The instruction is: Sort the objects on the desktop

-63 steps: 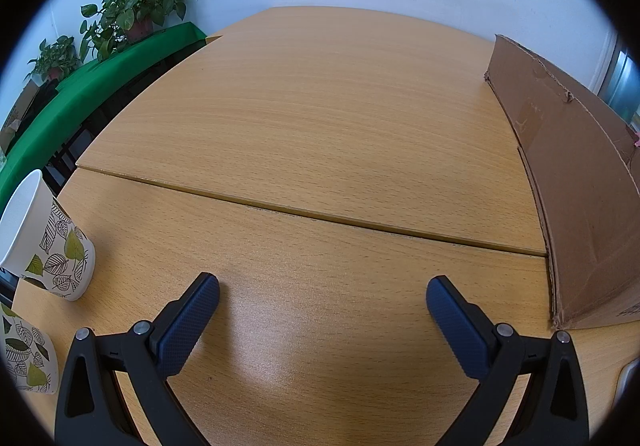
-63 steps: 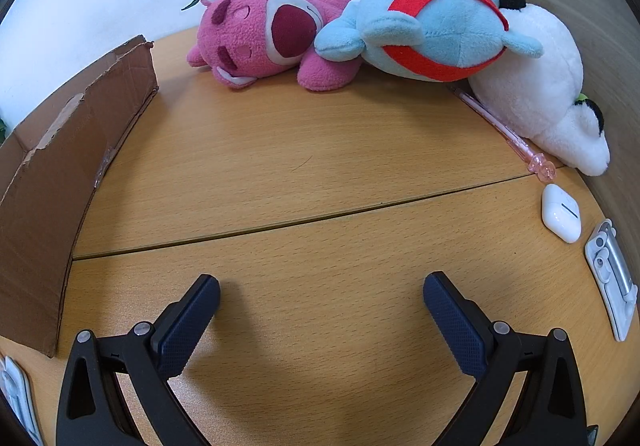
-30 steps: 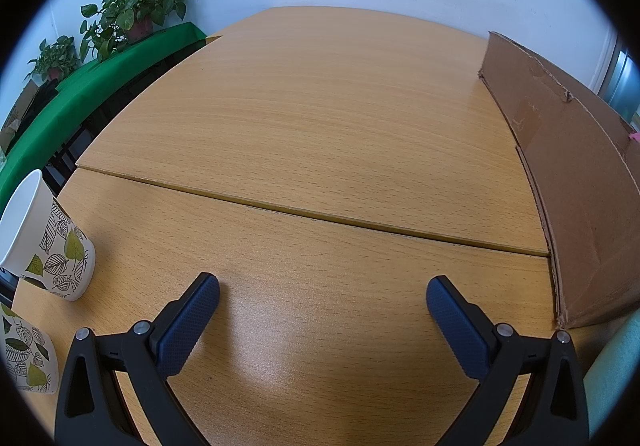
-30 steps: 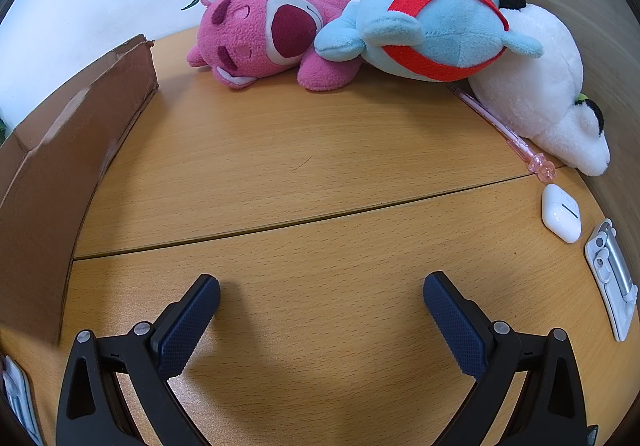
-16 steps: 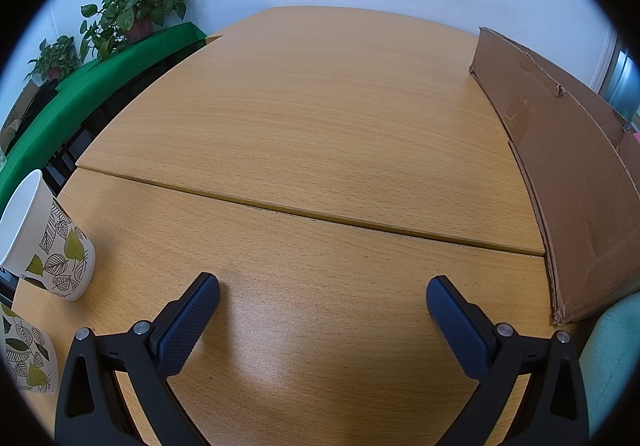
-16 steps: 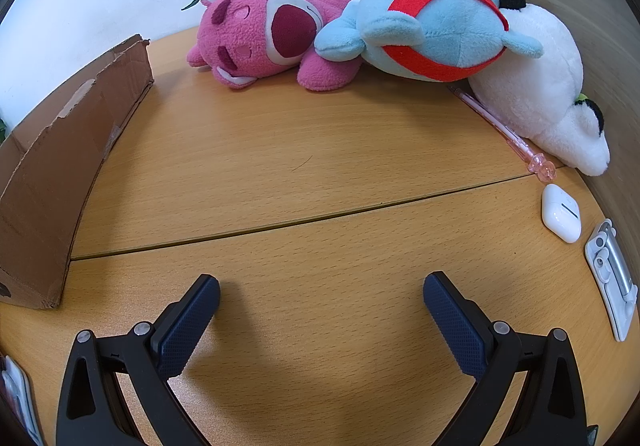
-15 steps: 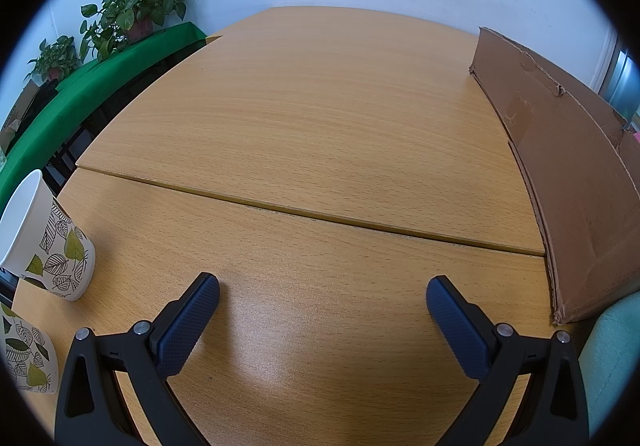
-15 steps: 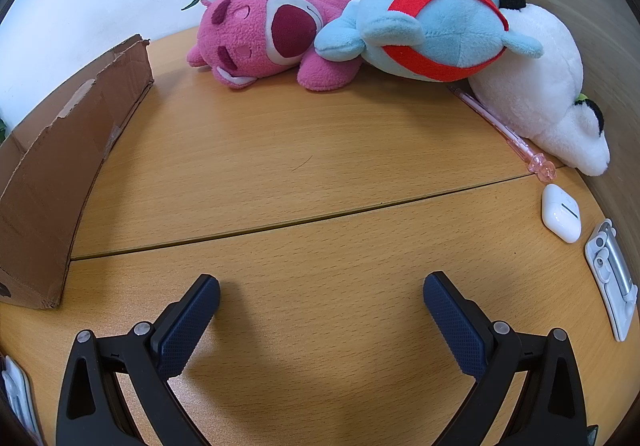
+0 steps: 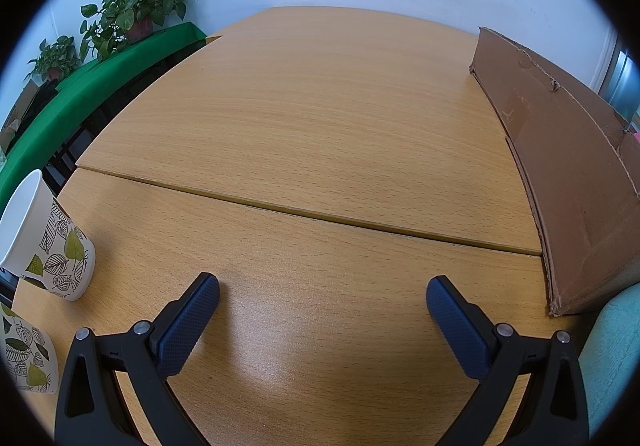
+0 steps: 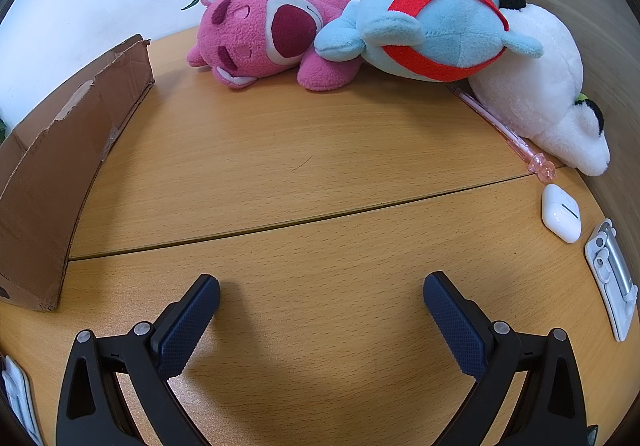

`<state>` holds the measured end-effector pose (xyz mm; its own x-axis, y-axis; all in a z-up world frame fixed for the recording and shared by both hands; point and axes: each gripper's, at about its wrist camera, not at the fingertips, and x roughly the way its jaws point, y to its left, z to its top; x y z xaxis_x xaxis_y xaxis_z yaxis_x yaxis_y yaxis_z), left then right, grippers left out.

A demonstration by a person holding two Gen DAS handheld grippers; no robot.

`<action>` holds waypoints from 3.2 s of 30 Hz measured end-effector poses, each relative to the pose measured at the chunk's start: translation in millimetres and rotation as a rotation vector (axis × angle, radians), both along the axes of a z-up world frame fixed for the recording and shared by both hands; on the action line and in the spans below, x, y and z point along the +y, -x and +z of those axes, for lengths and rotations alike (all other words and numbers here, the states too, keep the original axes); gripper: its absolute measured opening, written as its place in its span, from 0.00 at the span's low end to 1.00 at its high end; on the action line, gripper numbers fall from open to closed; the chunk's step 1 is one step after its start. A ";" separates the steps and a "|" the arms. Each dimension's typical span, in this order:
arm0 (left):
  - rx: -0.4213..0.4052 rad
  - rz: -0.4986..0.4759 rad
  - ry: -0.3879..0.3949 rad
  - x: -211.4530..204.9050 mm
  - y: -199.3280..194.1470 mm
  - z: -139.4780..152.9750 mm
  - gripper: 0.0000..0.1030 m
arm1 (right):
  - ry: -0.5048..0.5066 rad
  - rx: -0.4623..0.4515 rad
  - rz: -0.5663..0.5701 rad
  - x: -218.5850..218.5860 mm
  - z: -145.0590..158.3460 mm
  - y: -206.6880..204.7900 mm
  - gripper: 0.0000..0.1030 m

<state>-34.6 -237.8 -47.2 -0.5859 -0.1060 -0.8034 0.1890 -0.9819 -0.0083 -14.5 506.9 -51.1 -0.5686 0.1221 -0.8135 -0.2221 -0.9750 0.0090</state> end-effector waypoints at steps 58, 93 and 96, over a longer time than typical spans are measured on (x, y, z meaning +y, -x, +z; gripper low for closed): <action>0.209 -0.392 -0.210 161.9 -127.4 120.0 0.04 | 0.009 0.292 0.636 -368.0 129.9 -133.7 0.31; 0.108 -0.444 -0.511 77.3 -94.8 62.2 0.73 | 0.293 -0.039 0.896 -460.4 83.1 -56.1 1.00; 0.071 -0.408 -0.547 70.0 -89.8 54.0 0.77 | 0.237 -0.049 0.853 -453.1 74.4 -49.0 1.00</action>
